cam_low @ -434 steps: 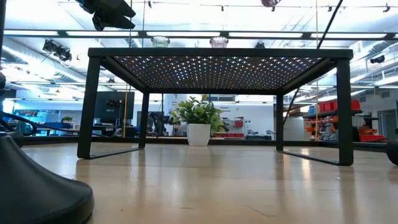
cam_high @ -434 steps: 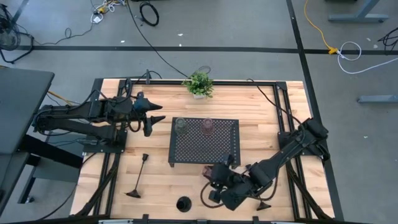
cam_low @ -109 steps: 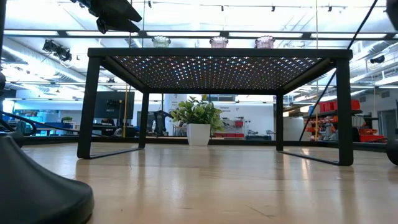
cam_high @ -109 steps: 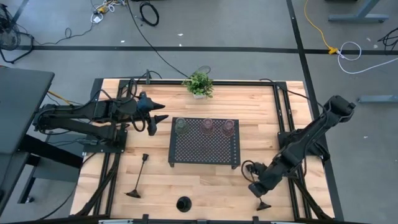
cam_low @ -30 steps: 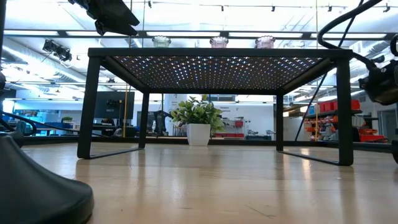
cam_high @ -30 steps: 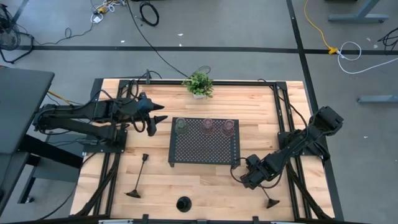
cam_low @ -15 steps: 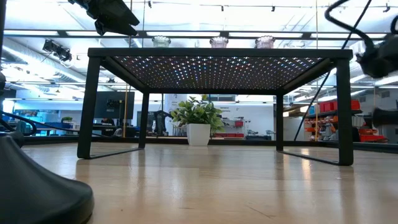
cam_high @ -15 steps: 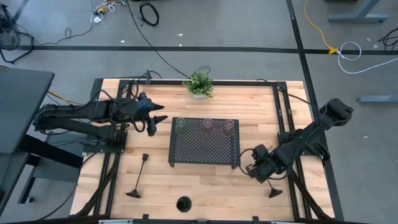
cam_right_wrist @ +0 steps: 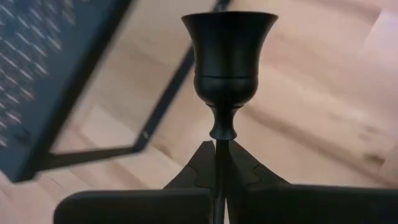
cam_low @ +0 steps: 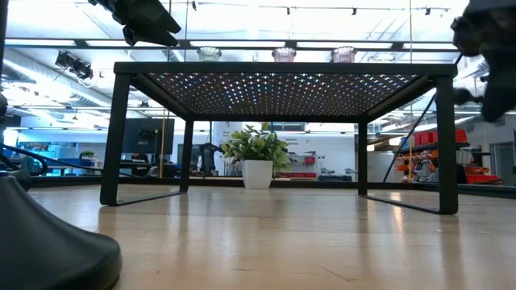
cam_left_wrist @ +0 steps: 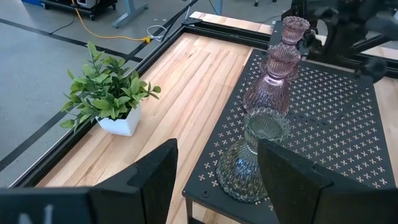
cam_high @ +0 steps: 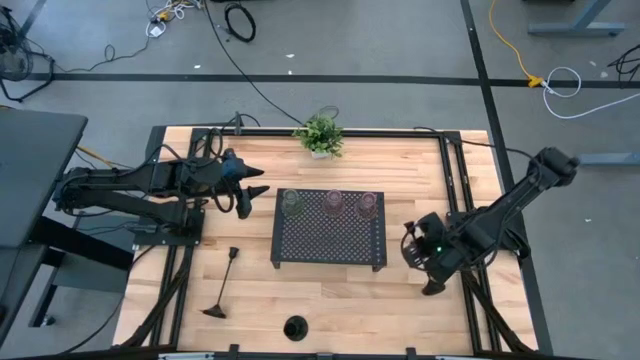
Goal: Pick & Place candle stick holders
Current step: Put the right black candle holder on the shelf
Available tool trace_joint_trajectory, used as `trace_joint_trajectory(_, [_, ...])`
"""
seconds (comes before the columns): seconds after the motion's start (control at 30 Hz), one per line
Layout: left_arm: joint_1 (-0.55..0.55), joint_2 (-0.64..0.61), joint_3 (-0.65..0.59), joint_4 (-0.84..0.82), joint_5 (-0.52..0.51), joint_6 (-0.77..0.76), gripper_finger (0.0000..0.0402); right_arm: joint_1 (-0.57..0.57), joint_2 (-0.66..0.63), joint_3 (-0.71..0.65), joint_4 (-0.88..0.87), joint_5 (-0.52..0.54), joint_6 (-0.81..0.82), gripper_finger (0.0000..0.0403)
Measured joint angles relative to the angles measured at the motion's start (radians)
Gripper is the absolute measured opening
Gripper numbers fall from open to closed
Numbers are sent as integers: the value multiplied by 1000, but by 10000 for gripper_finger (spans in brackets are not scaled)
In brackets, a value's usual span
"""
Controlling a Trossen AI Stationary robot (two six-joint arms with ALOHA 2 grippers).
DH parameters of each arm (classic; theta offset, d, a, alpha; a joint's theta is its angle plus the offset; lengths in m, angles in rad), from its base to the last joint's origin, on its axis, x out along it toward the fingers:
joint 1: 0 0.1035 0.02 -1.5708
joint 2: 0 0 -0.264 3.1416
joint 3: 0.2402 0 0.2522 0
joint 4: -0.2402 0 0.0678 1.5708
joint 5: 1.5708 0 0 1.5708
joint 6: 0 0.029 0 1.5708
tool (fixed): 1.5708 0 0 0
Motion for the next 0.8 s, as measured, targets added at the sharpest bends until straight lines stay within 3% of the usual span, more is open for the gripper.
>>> trace_joint_trajectory(0.23, [0, 0, 0, 0, 0, 0, 225, 0, -125, 0, -25, 180, -70, 2])
trace_joint_trajectory(0.5, [0, 0, 0, 0, 0, 0, 225, 0, -256, 1, 73, 406, -262, 2])
trace_joint_trajectory(0.8, [0, 0, 0, 0, 0, 0, 225, 0, -363, 1, 477, 577, -802, 1])
